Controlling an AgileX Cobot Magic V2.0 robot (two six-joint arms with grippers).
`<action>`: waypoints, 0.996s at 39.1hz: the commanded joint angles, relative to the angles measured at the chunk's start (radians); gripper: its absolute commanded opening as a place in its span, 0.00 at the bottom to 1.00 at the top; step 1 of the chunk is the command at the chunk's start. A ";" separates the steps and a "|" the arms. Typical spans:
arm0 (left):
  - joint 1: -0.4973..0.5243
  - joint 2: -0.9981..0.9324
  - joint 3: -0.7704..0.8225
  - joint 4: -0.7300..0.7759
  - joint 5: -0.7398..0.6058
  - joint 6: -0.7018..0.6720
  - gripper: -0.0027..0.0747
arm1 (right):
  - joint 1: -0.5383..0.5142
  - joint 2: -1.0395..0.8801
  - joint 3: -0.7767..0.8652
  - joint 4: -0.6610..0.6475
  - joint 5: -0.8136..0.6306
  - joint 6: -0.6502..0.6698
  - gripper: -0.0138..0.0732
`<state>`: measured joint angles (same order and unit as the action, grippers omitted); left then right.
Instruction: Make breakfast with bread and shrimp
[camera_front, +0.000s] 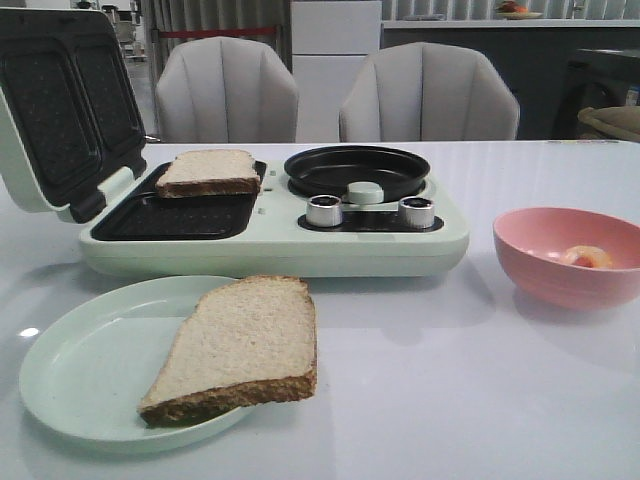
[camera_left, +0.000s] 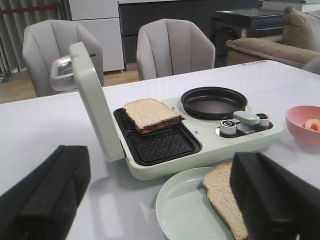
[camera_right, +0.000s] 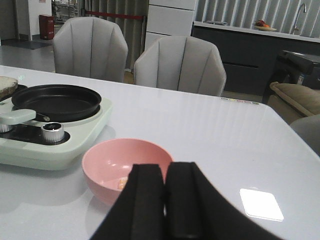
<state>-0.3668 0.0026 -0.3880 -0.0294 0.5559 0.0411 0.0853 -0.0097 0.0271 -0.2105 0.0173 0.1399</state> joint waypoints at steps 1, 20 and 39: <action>-0.007 0.013 -0.022 -0.012 -0.086 -0.005 0.83 | -0.003 -0.022 -0.018 -0.015 -0.134 -0.003 0.34; -0.007 0.013 -0.022 -0.010 -0.093 -0.005 0.83 | -0.002 0.189 -0.308 0.042 0.044 0.093 0.34; -0.007 0.013 -0.022 -0.010 -0.096 -0.005 0.83 | -0.002 0.273 -0.339 0.042 0.088 0.093 0.41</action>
<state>-0.3668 0.0026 -0.3863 -0.0294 0.5425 0.0411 0.0853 0.2212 -0.2576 -0.1658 0.1436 0.2327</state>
